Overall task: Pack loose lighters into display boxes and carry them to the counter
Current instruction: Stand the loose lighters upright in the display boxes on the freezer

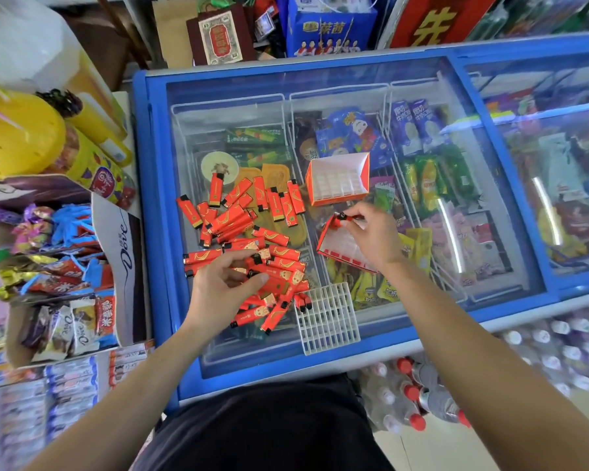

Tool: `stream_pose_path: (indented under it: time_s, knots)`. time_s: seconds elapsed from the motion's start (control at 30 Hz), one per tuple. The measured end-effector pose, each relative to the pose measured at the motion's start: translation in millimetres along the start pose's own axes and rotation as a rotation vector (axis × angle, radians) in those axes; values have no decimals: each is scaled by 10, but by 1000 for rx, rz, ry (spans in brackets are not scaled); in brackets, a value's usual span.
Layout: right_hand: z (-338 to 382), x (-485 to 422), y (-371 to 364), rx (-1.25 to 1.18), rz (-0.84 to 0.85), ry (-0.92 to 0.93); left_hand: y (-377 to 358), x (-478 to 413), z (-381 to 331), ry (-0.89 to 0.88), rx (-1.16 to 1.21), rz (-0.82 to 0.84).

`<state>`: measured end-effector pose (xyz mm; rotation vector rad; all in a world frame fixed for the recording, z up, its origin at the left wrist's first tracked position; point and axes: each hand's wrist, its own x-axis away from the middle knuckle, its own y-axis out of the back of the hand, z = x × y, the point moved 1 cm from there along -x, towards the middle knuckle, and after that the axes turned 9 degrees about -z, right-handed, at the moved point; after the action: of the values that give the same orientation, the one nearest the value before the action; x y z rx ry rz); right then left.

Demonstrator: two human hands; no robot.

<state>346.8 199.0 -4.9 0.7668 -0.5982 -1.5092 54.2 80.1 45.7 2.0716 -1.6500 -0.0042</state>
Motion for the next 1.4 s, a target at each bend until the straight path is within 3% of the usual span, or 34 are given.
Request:
stream_pose_path:
  time_s: [0.2, 0.37, 0.47, 0.7, 0.83, 1.23, 1.33, 1.4]
  knots:
    - [-2, -53, -12, -4, -43, -20, 16, -19, -27, -27, -20, -7]
    - [-46, -110, 110, 106, 84, 83, -59, 4, -64, -44, -19, 12]
    - [-161, 34, 225, 165, 16, 92, -91, -10, -65, -27, -1, 20]
    - [-479, 593, 424, 140, -29, -167, -221, 12, -34, -38, -18, 83]
    - [-415, 1029, 458, 131, -70, -202, -307, 101, -60, -59, -24, 123]
    - [-428, 1454, 322, 227, -323, 50, -417, 306, -138, -107, -30, 144]
    - [-452, 1469, 300, 279, -283, 162, -452, 360, -164, -111, -14, 156]
    - [-504, 1477, 310, 285, -270, 142, -475, 394, -186, -130, -4, 165]
